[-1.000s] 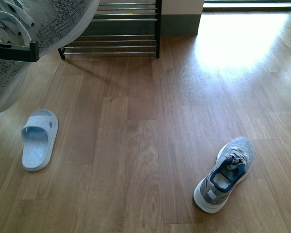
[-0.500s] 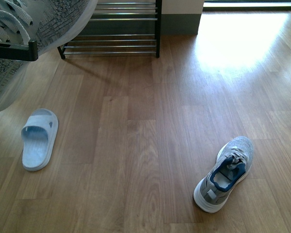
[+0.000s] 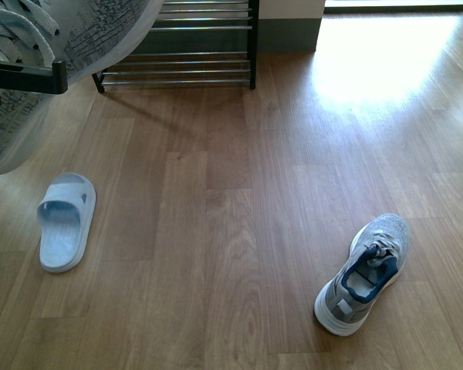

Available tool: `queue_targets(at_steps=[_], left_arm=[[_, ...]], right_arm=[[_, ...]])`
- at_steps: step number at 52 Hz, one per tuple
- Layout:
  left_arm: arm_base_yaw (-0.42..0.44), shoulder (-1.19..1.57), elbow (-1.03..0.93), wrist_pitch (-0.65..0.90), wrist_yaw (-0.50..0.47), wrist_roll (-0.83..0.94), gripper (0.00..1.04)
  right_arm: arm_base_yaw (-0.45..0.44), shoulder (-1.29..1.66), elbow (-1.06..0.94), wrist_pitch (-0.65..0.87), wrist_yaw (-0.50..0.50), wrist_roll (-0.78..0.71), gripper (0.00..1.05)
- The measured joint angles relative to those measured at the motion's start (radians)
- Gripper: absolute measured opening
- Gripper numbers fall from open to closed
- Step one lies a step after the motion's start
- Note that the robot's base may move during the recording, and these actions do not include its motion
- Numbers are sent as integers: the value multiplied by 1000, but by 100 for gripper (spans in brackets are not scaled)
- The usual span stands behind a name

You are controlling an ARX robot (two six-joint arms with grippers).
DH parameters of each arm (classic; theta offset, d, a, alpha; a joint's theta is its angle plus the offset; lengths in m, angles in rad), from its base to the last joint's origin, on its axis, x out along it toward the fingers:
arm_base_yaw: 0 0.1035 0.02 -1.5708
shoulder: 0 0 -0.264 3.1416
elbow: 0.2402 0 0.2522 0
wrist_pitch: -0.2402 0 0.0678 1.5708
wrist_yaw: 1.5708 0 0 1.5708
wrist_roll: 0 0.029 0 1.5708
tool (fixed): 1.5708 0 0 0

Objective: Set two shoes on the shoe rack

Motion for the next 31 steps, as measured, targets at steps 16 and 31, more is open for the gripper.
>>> queue_targets(at_steps=[16,31], left_arm=[[10,0,-1,0,-13,2,2],[8,0,-2,0,-6,3,2]], right_arm=[[0,0,0,0,-10,0,96],[-56,45,2,34,-186,24,96]])
